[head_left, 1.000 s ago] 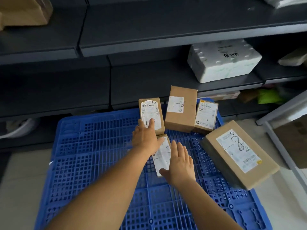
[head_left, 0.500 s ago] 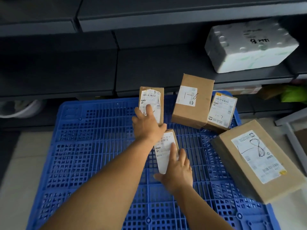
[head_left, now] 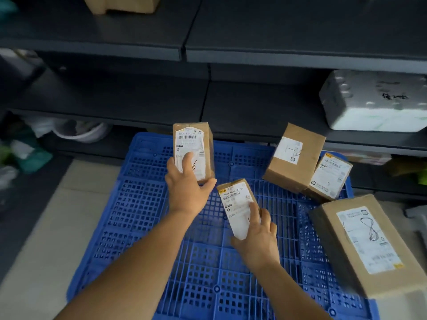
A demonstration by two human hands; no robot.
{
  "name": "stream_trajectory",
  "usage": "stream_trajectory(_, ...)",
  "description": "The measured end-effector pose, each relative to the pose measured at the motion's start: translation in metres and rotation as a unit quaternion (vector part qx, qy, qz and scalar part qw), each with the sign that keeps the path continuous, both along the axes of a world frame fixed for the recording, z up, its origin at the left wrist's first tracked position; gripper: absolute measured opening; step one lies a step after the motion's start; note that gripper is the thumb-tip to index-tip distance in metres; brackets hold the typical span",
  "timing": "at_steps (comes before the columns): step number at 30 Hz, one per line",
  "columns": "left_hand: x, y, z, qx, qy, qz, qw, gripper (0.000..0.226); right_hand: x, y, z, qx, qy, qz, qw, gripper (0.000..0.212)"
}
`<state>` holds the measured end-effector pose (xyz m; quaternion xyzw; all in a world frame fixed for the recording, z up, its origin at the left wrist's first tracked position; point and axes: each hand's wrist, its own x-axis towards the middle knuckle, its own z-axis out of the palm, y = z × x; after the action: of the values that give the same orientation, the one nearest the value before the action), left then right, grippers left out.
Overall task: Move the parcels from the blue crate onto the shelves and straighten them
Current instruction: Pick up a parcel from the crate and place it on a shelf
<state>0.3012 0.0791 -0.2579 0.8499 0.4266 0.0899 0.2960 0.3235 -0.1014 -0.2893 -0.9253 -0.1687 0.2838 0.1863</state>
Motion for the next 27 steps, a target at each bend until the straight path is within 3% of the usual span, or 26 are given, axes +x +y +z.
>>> stream_trajectory(14,-0.172,0.037,0.113,0.065,-0.095,0.157,0.981,0.079,-0.074,0.108,0.128,0.186,-0.057,0.099,0.976,0.111)
stream_trajectory(27,-0.422,0.084,0.205,0.122,-0.115,0.306,0.937,0.085,-0.294,0.207,0.224,0.292,-0.111,0.249,0.917,0.100)
